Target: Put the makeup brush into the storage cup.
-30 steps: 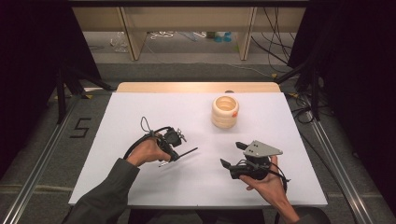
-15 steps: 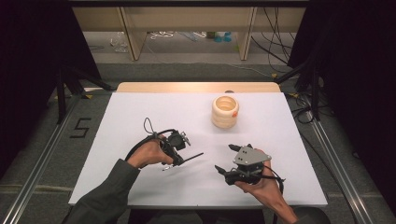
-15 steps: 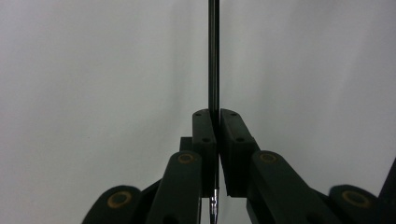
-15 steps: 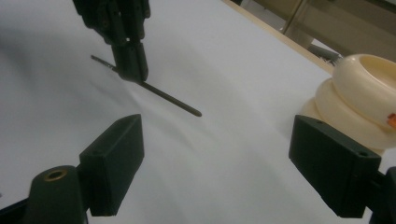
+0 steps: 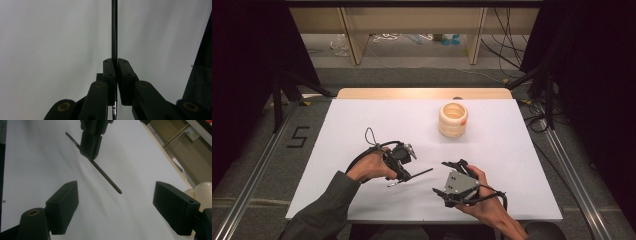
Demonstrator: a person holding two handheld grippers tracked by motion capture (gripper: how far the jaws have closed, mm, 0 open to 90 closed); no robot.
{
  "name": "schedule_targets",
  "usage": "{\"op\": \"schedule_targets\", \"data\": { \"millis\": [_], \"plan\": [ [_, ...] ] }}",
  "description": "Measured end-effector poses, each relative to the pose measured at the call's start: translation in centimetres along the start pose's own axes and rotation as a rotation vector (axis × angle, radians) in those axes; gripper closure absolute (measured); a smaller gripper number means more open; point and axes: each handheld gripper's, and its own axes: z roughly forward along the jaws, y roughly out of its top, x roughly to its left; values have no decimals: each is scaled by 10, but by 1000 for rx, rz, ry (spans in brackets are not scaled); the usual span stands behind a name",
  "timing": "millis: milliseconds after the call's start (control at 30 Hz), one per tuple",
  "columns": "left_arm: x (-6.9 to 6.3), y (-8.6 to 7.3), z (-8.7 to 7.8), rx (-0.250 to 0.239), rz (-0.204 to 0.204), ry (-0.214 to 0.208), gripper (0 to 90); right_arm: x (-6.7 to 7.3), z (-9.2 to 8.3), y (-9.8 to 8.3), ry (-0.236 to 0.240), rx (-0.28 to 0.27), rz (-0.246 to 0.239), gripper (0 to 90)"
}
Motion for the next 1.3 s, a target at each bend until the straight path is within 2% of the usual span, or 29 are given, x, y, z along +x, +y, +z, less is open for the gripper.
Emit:
{"op": "schedule_targets", "data": {
  "millis": [100, 200, 233, 300, 333, 433, 467, 533, 567, 633, 700, 733, 800, 833, 900, 967, 1000, 1033, 1067, 1100, 1133, 1200, 1233, 1267, 1300],
  "plan": [
    [-2, 0, -1, 7, 9, -5, 851, 2, 2, 2, 3, 6, -31, 225],
    [-4, 0, -1, 1, 7, -17, 851, 4, 4, 4, 26, 19, -64, 237],
    [-4, 1, -1, 3, 10, -17, 851, 4, 5, 4, 23, 23, -93, 238],
    [-5, 1, -1, -1, 8, -18, 851, 6, 6, 5, 11, 22, -91, 243],
    [-5, 1, -1, 0, 16, -16, 851, 6, 7, 6, 29, 21, -95, 244],
    [-7, 2, -3, 0, 26, -22, 851, 4, 8, 7, 25, 29, -122, 248],
    [-8, 2, -3, -10, 15, -20, 851, 6, 9, 7, 33, 18, -103, 249],
    [-8, 2, -4, -7, 19, -27, 851, 5, 10, 8, 32, 20, -119, 251],
    [-9, 2, -4, -8, 17, -30, 851, 4, 10, 9, 33, 25, -148, 253],
    [-10, 3, -4, -10, 19, -33, 851, 7, 10, 10, 38, 20, -141, 256],
    [-10, 4, -4, -14, 22, -31, 851, 7, 11, 11, 36, 18, -167, 261],
    [-12, 4, -4, -15, 19, -27, 851, 8, 12, 11, 47, 14, -161, 263],
    [-12, 5, -4, -14, 27, -38, 851, 6, 13, 13, 30, 21, -177, 269],
    [-13, 5, -4, -16, 26, -41, 851, 7, 14, 13, 51, 17, -177, 273],
    [-12, 5, -4, -19, 24, -33, 851, 7, 14, 14, 43, 23, -205, 278],
    [-12, 4, -5, -14, 32, -30, 851, 9, 15, 15, 50, 20, -189, 285],
    [-12, 4, -5, -18, 32, -29, 851, 8, 16, 15, 46, 22, -211, 289],
    [-12, 4, -5, -17, 32, -31, 851, 9, 16, 16, 52, 23, -206, 291],
    [-13, 4, -5, -14, 31, -37, 851, 7, 17, 16, 32, 26, -248, 294],
    [-13, 5, -4, -16, 32, -38, 851, 6, 17, 17, 39, 35, -261, 297],
    [-13, 5, -4, -16, 32, -38, 851, 8, 19, 17, 40, 27, -254, 302],
    [-13, 5, -4, -20, 28, -41, 851, 8, 21, 18, 39, 23, -294, 314],
    [-14, 5, -4, -23, 30, -41, 851, 7, 22, 18, 48, 32, -329, 318],
    [-14, 5, -5, -21, 32, -44, 851, 8, 22, 19, 48, 39, -324, 321],
    [-14, 5, -5, -22, 33, -47, 851, 7, 24, 19, 53, 30, -354, 328]
  ]
}}
